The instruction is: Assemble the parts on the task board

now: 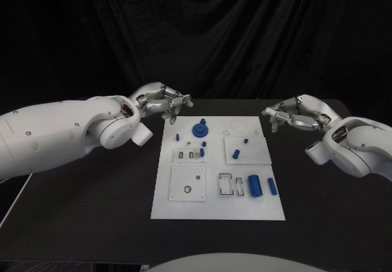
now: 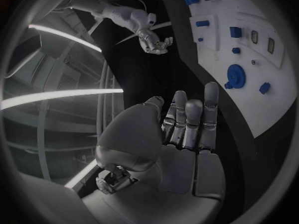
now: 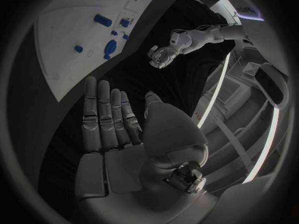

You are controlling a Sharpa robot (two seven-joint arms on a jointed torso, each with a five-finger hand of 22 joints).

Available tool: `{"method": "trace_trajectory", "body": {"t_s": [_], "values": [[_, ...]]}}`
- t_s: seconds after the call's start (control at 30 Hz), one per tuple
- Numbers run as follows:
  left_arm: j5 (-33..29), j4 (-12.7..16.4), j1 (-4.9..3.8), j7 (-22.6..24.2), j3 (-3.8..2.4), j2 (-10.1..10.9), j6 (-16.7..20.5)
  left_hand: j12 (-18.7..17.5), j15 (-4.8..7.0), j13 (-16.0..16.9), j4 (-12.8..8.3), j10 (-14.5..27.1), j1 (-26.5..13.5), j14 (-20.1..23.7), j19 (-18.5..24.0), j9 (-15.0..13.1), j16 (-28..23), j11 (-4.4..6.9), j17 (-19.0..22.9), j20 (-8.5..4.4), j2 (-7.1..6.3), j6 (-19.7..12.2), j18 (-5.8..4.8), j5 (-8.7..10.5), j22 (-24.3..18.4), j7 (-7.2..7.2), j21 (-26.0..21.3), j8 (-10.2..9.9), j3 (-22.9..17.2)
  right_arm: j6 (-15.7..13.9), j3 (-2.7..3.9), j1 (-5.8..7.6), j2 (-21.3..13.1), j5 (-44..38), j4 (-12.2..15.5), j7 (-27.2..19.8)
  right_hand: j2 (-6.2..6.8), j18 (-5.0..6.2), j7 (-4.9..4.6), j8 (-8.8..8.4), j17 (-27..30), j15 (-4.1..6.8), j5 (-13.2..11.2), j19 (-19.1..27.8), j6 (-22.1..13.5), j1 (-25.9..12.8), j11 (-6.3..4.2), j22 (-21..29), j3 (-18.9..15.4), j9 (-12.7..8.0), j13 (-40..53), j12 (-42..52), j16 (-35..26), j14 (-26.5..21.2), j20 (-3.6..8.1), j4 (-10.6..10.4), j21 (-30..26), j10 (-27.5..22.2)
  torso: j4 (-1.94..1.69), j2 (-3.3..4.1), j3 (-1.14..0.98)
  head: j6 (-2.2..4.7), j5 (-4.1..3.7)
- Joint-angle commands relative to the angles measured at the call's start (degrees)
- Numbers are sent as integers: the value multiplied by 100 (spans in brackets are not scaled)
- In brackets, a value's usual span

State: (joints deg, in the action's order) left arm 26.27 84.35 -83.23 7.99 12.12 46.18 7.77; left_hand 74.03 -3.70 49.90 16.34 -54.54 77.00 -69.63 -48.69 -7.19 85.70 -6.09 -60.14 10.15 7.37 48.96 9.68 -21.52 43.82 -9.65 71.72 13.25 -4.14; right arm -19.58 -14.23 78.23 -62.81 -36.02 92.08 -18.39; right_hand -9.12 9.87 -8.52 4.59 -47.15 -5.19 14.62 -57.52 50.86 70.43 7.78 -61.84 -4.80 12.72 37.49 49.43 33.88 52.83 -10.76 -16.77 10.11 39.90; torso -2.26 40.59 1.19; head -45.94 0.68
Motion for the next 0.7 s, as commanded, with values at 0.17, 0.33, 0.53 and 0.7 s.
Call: {"method": "trace_trajectory", "body": {"t_s": [0.17,0.33,0.53,0.7], "values": [[2326,-52,-37,-1495,-4,-277,-108,1591,239,3984,8,-3519,-630,-2037,-2567,-659,430,260,-2986,-229,85,553,-601,858,2997,284,1395,606,401,601,1,-170,52,885,-140,-604,-219,39,-42,22,116,-25,78,-12,-28,91,24,117,-146,-10,-164,-13,2,-116,-67,-7,-146,-92,118,-148,-128,-140,204],[2891,-119,-33,-1998,-4,-483,-280,1597,431,4010,25,-3546,-1055,-2037,-3325,-1408,430,434,-2986,-418,116,531,-769,1028,3786,440,1639,1117,727,626,1,-200,68,916,-174,-668,-305,44,-56,36,160,-27,81,-46,-37,-7,26,155,-284,-13,-230,30,48,-123,-74,-10,-189,-79,154,-174,-181,-167,310],[3386,-209,-8,-2561,-3,-755,-424,1597,515,4010,15,-3546,-1318,-2037,-3803,-2181,430,503,-2986,-505,146,326,-880,1160,4263,498,1748,1410,1027,680,1,-216,116,930,-221,-668,-353,52,-87,63,198,-11,154,-101,-23,3,5,182,-383,-9,-292,80,109,-100,-67,0,-213,-52,188,-174,-225,-223,350],[3509,-271,36,-2980,-3,-938,-597,1597,601,4010,-5,-3546,-1277,-2037,-3967,-2826,430,584,-2986,-587,158,274,-922,1058,4432,579,1784,1660,1129,697,1,-223,161,933,-245,-636,-371,54,-118,73,228,4,226,-143,-32,76,-12,199,-434,-11,-339,114,150,-85,-56,4,-229,-32,203,-178,-242,-299,338]]}}
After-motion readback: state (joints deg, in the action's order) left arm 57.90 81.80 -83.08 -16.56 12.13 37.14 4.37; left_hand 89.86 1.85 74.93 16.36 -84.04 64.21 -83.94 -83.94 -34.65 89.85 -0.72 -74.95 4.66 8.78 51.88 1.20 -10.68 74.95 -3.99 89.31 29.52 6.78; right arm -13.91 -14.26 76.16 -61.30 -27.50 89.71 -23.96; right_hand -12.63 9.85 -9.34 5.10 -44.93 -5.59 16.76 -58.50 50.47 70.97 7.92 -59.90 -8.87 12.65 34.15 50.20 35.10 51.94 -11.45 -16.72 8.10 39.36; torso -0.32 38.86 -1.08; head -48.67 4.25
